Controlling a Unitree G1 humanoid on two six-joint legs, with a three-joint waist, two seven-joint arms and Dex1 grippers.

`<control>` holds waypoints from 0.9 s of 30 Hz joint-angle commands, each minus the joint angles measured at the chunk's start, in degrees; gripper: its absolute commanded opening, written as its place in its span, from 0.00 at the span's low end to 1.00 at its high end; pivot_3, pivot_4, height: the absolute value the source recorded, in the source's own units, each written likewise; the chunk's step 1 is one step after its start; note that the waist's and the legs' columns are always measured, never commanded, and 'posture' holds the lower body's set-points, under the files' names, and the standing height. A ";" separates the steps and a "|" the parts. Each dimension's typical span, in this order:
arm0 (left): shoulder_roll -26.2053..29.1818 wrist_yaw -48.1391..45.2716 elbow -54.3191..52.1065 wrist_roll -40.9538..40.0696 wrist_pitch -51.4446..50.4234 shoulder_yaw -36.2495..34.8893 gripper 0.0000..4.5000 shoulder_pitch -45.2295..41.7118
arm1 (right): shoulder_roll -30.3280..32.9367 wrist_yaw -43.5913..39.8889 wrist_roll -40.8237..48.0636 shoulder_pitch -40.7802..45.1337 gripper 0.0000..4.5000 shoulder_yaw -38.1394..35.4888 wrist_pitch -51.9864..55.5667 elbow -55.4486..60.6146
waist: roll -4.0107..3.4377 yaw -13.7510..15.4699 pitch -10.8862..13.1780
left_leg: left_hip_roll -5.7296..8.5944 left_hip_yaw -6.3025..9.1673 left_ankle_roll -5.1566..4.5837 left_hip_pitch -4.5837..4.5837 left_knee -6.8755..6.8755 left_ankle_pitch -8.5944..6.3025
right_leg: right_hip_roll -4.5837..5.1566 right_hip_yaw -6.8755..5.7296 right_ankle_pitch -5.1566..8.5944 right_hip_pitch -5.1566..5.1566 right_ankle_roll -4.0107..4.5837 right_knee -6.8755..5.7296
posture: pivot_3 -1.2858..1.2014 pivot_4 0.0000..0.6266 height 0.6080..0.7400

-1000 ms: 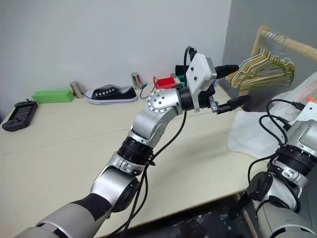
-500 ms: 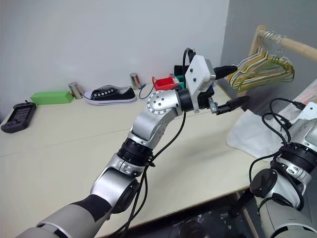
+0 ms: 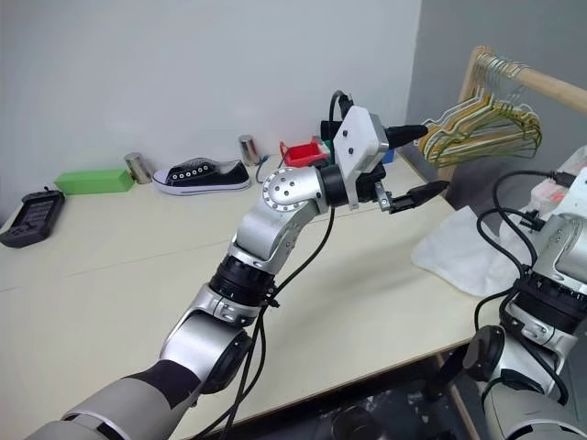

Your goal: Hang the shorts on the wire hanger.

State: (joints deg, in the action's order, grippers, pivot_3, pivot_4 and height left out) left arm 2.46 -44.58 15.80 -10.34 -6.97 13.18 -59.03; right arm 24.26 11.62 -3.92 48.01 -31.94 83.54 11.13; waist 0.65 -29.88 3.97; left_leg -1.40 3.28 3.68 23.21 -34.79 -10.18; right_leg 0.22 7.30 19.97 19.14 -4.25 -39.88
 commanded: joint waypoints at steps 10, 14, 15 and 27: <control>10.05 4.79 -6.82 -0.14 -4.97 -7.20 1.00 9.30 | -11.49 -2.22 0.33 2.66 0.99 19.27 -0.34 12.78 | 0.08 -0.78 -0.01 | -0.11 -0.01 0.00 -0.09 0.06 0.00 | -0.04 0.01 -0.02 -0.03 -0.03 -0.01 | 0.36 0.00 1.00; 11.42 13.18 -12.45 0.17 -10.80 -11.89 1.00 15.98 | -17.09 -5.50 2.05 -2.04 0.99 25.88 -14.13 4.56 | 0.21 0.06 -0.02 | -0.16 0.01 -0.01 -0.03 0.06 -0.01 | -0.07 -0.02 -0.03 0.00 -0.04 0.00 | 0.39 0.00 1.00; 11.05 16.52 -13.51 0.44 -11.69 -13.64 1.00 17.93 | -17.97 -6.09 2.03 -3.17 0.99 27.31 -18.59 1.71 | 0.23 0.34 -0.03 | -0.13 0.06 -0.01 0.06 0.07 0.00 | -0.07 -0.05 -0.03 0.05 -0.04 -0.01 | 0.39 0.00 1.00; 9.12 33.88 -29.13 0.44 -21.41 -24.30 1.00 43.31 | -22.17 -9.92 4.28 -11.89 0.99 29.40 -47.47 -17.74 | 0.51 11.97 -0.06 | -0.03 0.79 0.00 0.57 -0.11 0.00 | -0.09 -0.50 -0.09 0.18 -0.05 0.00 | 0.47 0.00 1.00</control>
State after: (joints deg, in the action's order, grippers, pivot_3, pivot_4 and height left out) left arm 12.00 -12.52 -8.82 -9.18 -28.14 -9.95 -16.31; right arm 2.54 2.00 -0.87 36.54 -1.12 39.16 -6.11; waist 1.17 -17.90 3.90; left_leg -1.41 4.13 3.69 23.81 -34.91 -10.17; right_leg 0.13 6.76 19.87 19.32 -4.30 -39.87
